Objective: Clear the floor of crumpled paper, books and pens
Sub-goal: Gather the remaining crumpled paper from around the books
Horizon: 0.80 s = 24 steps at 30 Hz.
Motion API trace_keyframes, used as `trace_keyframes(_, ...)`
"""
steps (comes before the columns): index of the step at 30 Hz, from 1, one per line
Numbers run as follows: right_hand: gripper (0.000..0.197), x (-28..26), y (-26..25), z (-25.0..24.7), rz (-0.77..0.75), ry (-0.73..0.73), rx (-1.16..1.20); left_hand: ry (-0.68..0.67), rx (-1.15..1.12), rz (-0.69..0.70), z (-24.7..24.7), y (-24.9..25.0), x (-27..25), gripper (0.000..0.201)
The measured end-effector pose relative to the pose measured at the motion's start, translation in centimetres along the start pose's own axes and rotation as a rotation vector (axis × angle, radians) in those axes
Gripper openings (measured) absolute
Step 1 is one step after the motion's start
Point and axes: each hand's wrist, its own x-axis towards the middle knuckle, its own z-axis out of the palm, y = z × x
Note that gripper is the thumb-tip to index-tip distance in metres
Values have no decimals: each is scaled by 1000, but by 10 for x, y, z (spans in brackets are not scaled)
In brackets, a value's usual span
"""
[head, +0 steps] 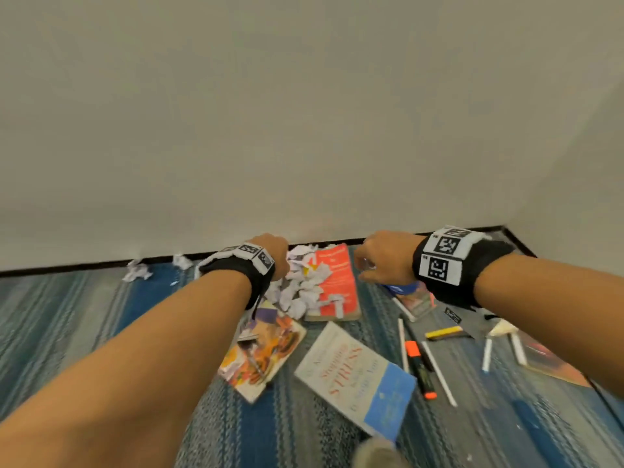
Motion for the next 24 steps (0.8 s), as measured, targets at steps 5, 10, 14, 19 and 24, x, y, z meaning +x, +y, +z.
trace_keyframes(5, 38, 81, -28, 27, -82, -54, -17, -122, -102, -286, 71, -83, -17, 36)
trace_keyframes(10, 72, 136, -39, 97, -12, -45, 22, -80, -234, -462, 131, -98, -17, 72)
trace_keyframes(14, 76, 150, -42, 152, -53, 42, 13, -145, -269, -451, 169, -73, -1, 77)
trace_keyframes(19, 63, 151, -41, 178, -106, 90, -44, -138, -263, -436, 198, -65, 5, 46)
trace_keyframes(24, 39, 159, -34, 192, -220, 25, 61, -164, -206, -299, 183, -75, 14, 76)
